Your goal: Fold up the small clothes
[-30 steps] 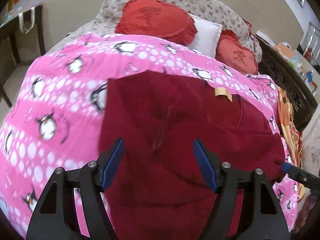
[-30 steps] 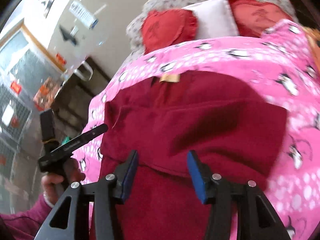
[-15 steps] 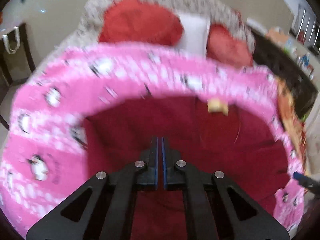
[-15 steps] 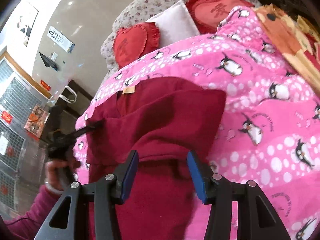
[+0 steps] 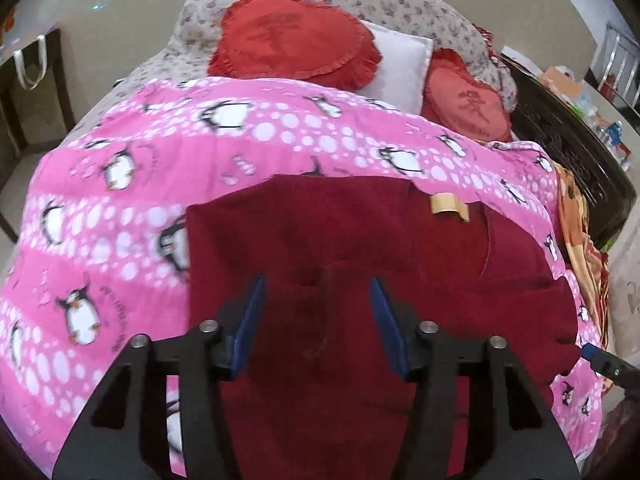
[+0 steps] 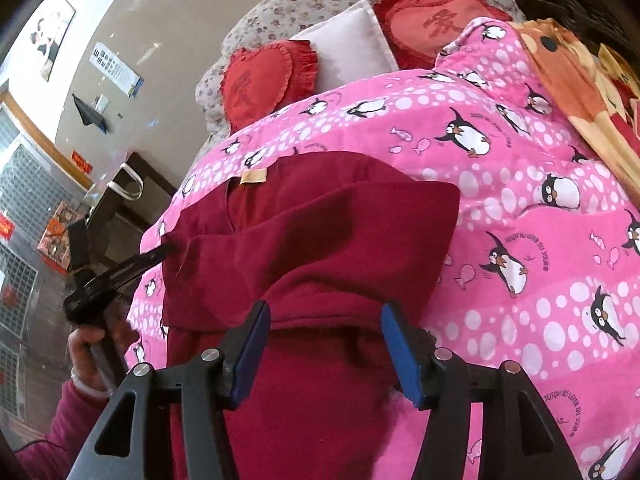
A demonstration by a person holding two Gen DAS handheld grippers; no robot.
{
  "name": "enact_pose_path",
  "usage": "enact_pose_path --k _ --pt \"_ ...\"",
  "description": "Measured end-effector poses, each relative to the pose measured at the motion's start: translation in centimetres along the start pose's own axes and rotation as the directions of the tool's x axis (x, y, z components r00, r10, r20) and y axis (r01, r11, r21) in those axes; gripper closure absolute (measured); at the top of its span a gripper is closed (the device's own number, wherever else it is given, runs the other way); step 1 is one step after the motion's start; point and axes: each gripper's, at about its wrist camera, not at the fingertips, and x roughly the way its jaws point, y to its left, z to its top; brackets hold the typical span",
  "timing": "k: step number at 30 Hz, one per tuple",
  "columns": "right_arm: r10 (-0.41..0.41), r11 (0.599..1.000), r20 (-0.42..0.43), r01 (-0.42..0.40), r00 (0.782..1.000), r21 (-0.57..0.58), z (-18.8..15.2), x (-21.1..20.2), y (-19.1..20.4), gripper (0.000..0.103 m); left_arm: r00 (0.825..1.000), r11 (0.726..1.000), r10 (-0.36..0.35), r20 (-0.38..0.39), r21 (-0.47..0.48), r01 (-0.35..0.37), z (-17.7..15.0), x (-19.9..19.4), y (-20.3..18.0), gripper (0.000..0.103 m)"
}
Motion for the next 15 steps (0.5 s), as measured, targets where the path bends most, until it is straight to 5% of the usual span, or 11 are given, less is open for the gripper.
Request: enact_pose_path --k 6,8,15 --pt "0.007 0.999 -0.004 -0.007 1.0 0.031 0.0 0.2 -1.0 0.047 0.995 0.997 0.048 -0.087 0.064 -0.042 0.0 4.5 -1.8 0.054" --pt "0.009 0.999 -0.002 -0.009 1.0 0.041 0.0 0.2 -1.2 0.047 0.996 0.997 0.043 -0.08 0.068 -0.038 0.0 4.6 -2.0 0.098" --pt "-0.002 1.0 0.0 0.002 1.0 0.031 0.2 -0.1 -1.5 0.047 0.997 0.997 -0.046 0.065 -0.058 0.05 1.6 -2.4 2.0 0.099"
